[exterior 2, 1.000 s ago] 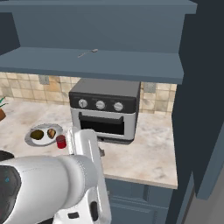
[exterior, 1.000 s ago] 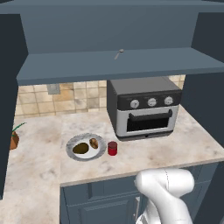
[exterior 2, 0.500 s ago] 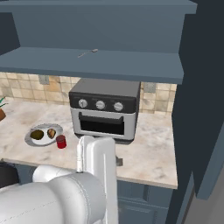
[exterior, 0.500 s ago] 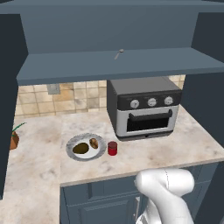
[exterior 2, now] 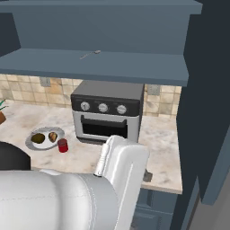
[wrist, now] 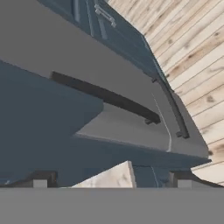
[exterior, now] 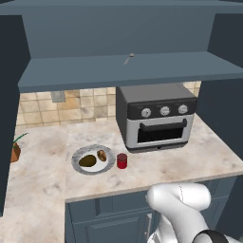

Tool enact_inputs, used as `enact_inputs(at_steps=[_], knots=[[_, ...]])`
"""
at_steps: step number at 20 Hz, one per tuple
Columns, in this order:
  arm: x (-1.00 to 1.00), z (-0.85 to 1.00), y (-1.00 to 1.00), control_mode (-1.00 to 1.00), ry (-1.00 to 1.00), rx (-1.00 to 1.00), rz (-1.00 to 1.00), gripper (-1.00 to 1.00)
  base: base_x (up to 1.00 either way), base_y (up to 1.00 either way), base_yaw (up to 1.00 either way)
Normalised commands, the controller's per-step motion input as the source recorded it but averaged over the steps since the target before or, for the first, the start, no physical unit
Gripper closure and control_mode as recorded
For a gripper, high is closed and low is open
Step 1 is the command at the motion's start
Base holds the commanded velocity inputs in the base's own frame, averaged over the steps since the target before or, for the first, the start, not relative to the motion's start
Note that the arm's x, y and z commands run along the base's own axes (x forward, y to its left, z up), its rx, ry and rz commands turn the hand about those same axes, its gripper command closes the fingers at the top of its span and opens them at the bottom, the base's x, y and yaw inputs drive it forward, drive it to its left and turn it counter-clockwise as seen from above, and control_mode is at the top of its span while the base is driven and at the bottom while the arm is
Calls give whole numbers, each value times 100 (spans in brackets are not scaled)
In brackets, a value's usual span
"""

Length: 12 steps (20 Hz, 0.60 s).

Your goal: Pick the avocado and bread from the counter and place them on the plate. Then pick the jam from the cabinet and place it next to the plate. Lastly close the cabinet door.

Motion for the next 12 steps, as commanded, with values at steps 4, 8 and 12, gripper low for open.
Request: enact_inputs(at_steps=[4, 8, 12], knots=[[-39, 9, -28, -100, -18, 2, -18, -100, 0, 0, 0], [-41, 9, -23, -100, -16, 1, -22, -100, 0, 0, 0], [-37, 11, -23, -100, -20, 0, -24, -100, 0, 0, 0]])
